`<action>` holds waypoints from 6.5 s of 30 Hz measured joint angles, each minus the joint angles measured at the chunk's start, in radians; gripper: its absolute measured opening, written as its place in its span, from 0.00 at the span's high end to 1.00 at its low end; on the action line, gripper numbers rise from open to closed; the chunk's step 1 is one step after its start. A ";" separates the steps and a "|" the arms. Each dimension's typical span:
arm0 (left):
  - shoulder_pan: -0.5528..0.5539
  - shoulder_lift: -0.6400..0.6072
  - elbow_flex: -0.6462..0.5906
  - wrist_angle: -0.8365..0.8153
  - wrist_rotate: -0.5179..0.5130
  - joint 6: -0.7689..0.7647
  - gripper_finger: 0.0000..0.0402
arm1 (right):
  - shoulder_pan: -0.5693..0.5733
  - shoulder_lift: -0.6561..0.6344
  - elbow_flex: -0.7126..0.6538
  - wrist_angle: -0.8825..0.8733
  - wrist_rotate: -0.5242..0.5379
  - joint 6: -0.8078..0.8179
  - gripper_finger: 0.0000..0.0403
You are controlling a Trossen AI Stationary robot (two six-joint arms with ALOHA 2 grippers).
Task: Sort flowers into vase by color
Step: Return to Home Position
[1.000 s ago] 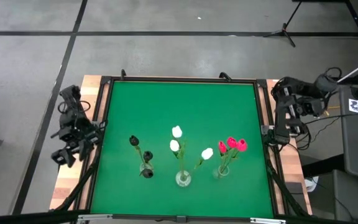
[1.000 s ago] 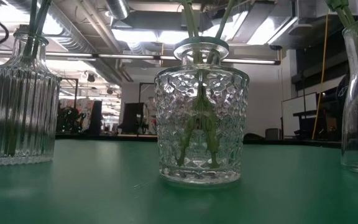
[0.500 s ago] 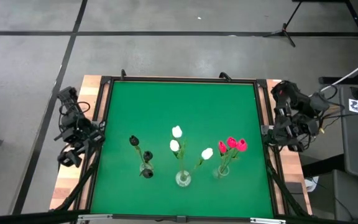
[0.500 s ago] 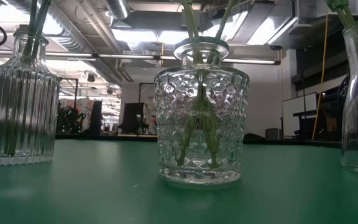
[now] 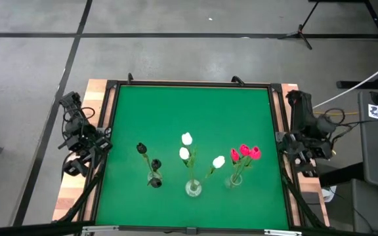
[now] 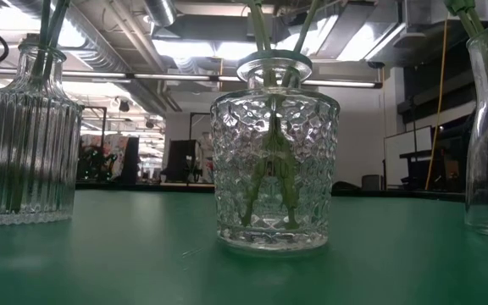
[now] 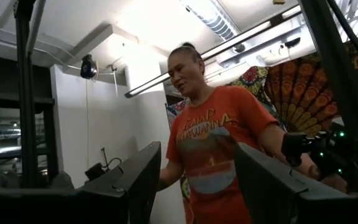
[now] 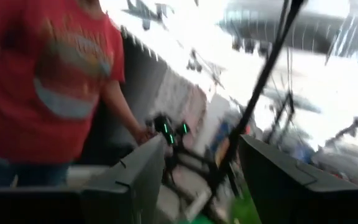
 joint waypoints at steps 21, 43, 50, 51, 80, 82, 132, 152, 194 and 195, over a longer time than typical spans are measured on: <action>0.000 0.000 0.000 -0.044 -0.061 0.009 0.50 | 0.000 -0.001 -0.246 0.232 -0.060 0.146 0.48; 0.000 0.000 0.001 -0.072 -0.051 0.102 0.50 | -0.063 0.000 -0.249 0.265 -0.123 -0.131 0.48; 0.000 0.000 0.001 -0.098 -0.044 0.128 0.50 | -0.366 0.000 -0.249 0.352 -0.378 -0.139 0.48; 0.000 0.000 0.001 -0.104 -0.045 0.142 0.50 | -0.424 0.000 -0.249 0.341 -0.416 -0.116 0.48; 0.000 0.001 0.001 -0.474 -0.184 0.096 0.50 | -1.180 0.001 -0.250 -0.148 -0.637 0.260 0.48; 0.000 0.000 0.001 -0.495 -0.247 0.053 0.50 | -1.179 0.001 -0.250 -0.156 -0.588 0.253 0.48; 0.762 0.000 0.000 -0.512 0.085 -0.278 0.50 | -1.178 0.002 -0.250 -0.156 -0.548 0.262 0.48; 0.795 0.000 0.000 -0.522 0.046 -0.214 0.50 | -1.178 0.002 -0.250 -0.152 -0.522 0.269 0.48; 0.795 0.000 0.000 -0.522 0.046 -0.216 0.50 | -1.178 0.002 -0.250 -0.152 -0.522 0.269 0.48; 0.795 0.000 0.000 -0.522 0.046 -0.216 0.50 | -1.178 0.002 -0.250 -0.152 -0.522 0.269 0.48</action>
